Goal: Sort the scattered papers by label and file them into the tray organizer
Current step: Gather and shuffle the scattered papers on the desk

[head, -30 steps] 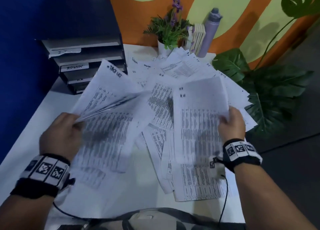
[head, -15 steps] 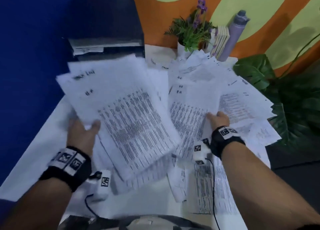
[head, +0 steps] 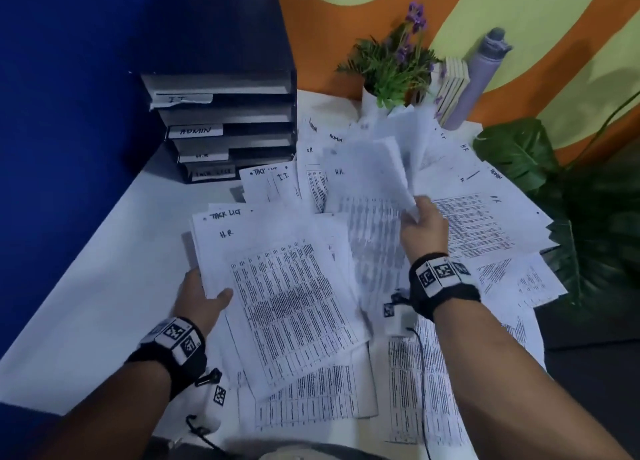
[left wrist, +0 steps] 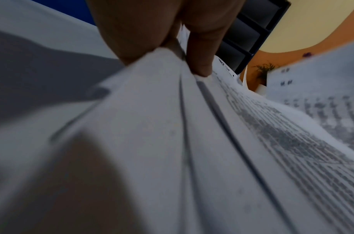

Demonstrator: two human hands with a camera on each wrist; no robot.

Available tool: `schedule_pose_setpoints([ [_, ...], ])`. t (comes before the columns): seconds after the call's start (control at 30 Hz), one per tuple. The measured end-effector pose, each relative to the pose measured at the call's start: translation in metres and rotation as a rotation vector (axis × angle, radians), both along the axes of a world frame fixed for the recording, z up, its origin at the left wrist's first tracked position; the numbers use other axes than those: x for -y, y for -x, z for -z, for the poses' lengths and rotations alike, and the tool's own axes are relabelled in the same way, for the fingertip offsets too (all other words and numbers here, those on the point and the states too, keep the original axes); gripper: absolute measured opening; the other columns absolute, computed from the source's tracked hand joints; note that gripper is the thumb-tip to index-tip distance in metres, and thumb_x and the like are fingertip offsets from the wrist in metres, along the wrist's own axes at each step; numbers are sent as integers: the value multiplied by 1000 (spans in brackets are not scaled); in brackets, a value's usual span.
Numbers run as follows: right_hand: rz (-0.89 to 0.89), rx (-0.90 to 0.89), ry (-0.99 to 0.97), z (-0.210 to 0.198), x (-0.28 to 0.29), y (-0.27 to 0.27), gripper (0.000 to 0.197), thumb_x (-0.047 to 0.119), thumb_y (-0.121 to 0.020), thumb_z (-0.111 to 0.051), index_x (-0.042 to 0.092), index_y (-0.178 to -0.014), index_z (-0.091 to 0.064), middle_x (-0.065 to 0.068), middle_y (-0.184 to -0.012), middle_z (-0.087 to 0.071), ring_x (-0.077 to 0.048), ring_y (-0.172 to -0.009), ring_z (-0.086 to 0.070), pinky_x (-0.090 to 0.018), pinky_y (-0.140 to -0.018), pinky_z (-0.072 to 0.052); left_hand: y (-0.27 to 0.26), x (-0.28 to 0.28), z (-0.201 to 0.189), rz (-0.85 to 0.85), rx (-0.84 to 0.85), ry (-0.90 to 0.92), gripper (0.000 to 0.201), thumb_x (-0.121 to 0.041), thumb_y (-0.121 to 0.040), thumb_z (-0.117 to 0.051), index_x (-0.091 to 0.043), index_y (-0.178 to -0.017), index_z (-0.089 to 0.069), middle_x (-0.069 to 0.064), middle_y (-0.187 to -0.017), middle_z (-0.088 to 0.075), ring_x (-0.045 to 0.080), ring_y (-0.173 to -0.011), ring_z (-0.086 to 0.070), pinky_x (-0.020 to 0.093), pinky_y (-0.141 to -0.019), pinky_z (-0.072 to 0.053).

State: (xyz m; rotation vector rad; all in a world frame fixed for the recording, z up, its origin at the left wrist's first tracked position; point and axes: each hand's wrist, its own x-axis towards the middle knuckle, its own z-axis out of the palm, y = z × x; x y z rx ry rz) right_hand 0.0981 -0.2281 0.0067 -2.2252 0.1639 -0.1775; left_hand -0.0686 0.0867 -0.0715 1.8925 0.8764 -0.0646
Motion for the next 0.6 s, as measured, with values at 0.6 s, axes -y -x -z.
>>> schedule_pose_setpoints([
  [0.6,-277,763,197,-101,18,85,51,-17,-71,-50,7,-113,-66,-12,-91,-58,-21,-83,-58,-26,-69,-49,-14,29,-12,221,-43,-89,57,-6,-90,-56,-19,-140,-33,14,-121,-54,31,-98,-57,38,-79,-49],
])
